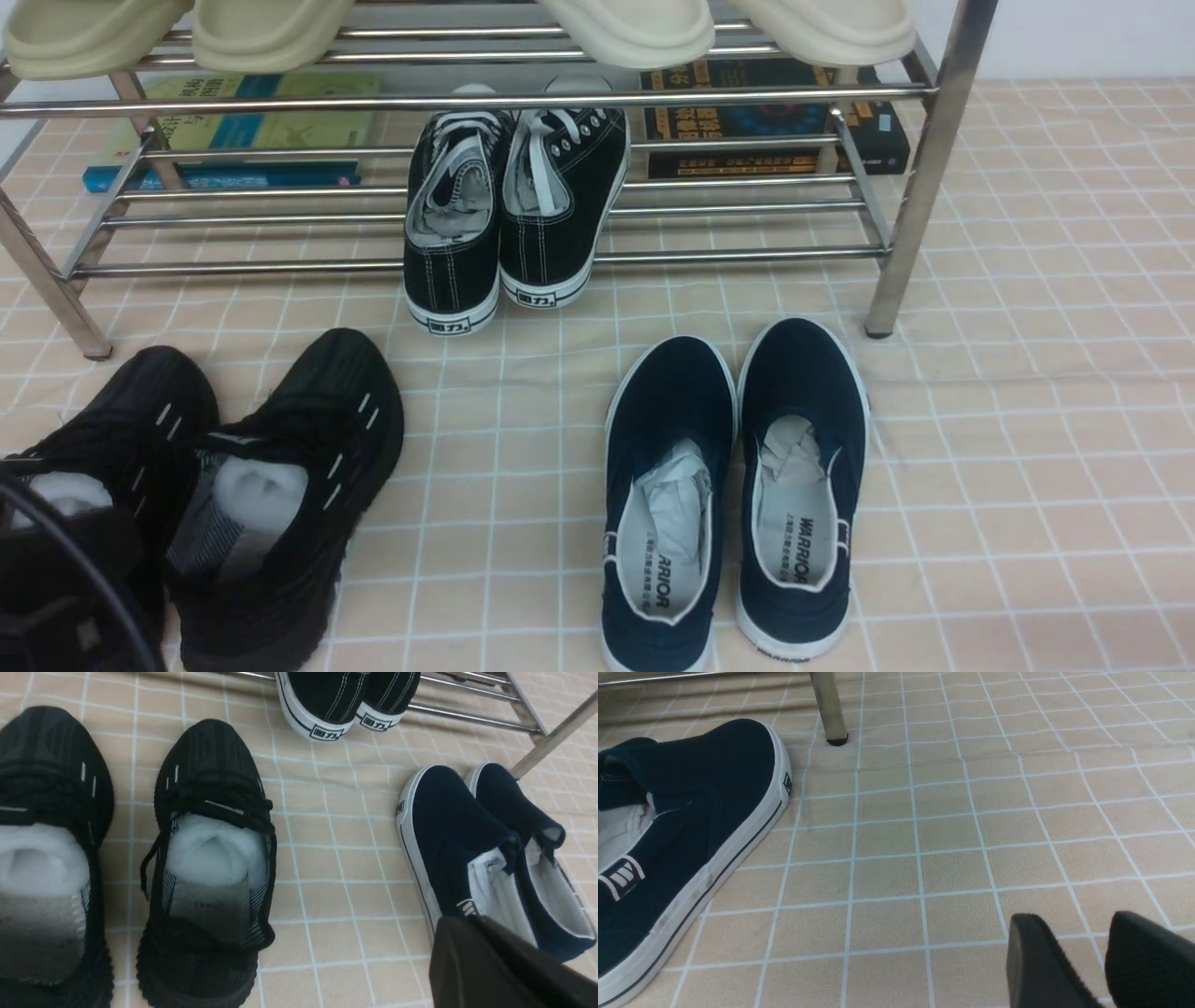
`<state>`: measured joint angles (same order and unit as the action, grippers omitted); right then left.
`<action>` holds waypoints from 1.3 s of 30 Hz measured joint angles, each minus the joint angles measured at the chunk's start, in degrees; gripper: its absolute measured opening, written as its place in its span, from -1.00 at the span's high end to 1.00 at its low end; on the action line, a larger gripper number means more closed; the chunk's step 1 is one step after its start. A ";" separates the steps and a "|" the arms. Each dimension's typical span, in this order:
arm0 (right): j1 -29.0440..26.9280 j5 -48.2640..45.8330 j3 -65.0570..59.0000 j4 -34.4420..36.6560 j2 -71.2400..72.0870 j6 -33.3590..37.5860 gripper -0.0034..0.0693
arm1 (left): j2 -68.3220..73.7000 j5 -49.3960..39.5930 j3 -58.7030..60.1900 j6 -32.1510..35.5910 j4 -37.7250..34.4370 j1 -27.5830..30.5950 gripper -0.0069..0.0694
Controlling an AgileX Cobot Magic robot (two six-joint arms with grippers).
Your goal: Take the shoes off the shelf from the light coffee tablecloth by hand.
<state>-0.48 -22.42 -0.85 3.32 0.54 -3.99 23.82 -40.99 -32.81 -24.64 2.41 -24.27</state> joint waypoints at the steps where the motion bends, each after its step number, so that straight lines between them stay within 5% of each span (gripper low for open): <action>1: 0.00 0.00 0.00 0.00 0.00 0.00 0.25 | 0.00 0.00 0.56 0.00 0.32 0.00 0.76; 25: 0.00 0.00 0.00 0.00 0.00 0.00 0.25 | 0.00 -5.98 1.35 -0.02 27.74 0.00 0.72; 30: 0.00 0.00 0.00 0.00 0.00 0.00 0.25 | 0.00 -6.11 1.64 -0.02 26.75 0.00 0.70; 39: 0.00 0.00 0.00 0.00 0.00 0.00 0.25 | 0.00 -1.30 7.15 2.86 13.94 0.00 0.69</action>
<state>-0.48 -22.42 -0.85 3.32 0.54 -3.99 23.82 -42.29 -25.65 -21.78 16.34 -24.27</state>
